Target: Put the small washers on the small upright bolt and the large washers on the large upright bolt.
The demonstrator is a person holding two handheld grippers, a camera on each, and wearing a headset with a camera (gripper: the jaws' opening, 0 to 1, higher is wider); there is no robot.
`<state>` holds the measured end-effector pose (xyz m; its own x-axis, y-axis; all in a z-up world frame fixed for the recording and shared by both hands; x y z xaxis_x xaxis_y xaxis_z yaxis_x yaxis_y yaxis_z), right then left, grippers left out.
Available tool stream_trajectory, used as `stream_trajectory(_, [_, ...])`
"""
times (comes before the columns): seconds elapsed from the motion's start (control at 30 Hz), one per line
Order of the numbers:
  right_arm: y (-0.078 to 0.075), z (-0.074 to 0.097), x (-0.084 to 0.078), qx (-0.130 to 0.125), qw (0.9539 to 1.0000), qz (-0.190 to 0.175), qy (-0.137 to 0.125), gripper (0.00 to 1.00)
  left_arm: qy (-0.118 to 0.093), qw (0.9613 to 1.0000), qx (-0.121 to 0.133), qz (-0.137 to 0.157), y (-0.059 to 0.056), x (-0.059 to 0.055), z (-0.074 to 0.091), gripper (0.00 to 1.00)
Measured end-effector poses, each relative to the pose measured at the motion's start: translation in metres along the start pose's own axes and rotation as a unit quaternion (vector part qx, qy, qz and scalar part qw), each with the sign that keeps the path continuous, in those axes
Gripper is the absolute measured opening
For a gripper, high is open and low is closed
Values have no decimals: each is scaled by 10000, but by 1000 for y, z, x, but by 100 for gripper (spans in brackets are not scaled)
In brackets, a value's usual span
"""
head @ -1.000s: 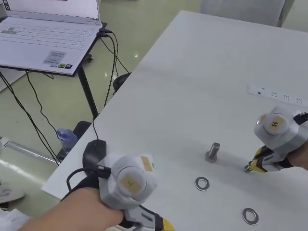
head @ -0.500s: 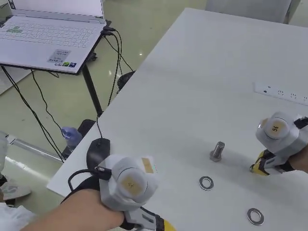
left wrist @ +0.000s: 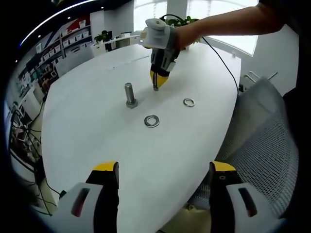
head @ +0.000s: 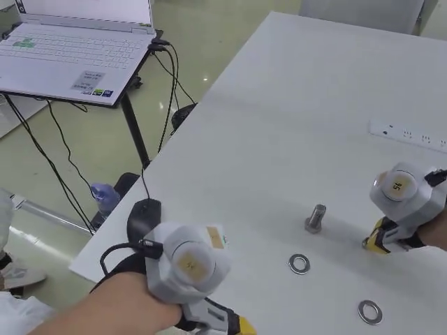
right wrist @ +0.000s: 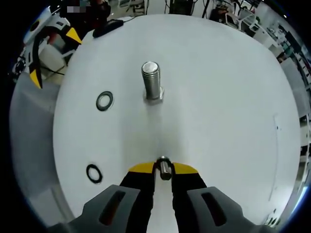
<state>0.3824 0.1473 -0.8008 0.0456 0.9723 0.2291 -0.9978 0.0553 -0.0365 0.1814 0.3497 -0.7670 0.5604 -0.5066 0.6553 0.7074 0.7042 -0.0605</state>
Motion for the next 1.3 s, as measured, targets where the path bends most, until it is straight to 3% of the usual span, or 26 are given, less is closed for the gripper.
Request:
stream_trajectory(0.37, [-3,10,3,-18,9997,-121,-216,21,-262,9997,4,29,-1,12,-3,80])
stream_trajectory(0.57, [-7,31,5,-102,9975,-315,-620,24,-403,9992,-24,83,0,17,-5,80])
stream_trajectory(0.77, [-4,50,4,-166,9956,-413,-819,24,-466,9989,-58,79,-1,20,-8,80])
stream_trajectory(0.93, [4,65,0,-200,9938,-502,-967,24,-448,9990,-50,16,0,19,-8,79])
stream_trajectory(1.2, [28,82,-3,-215,9906,-604,-1212,25,-510,9987,-68,13,0,22,-2,79])
stream_trajectory(1.3, [38,82,-6,-223,9900,-623,-1246,28,-592,9981,-107,158,1,24,-1,79])
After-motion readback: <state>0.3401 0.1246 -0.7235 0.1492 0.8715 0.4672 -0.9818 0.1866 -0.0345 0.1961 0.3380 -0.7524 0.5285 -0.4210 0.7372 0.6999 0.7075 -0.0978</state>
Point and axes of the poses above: the centre of the closed fingertips' face, and the gripper's own axes: z roughly backward along the fingers, y roughly to its left, x roughly out of its top, the point moved 6 cm from there along z, roughly backward along the fingers, and after that the axes turned 1 degree about z, right-handed, at the moved point
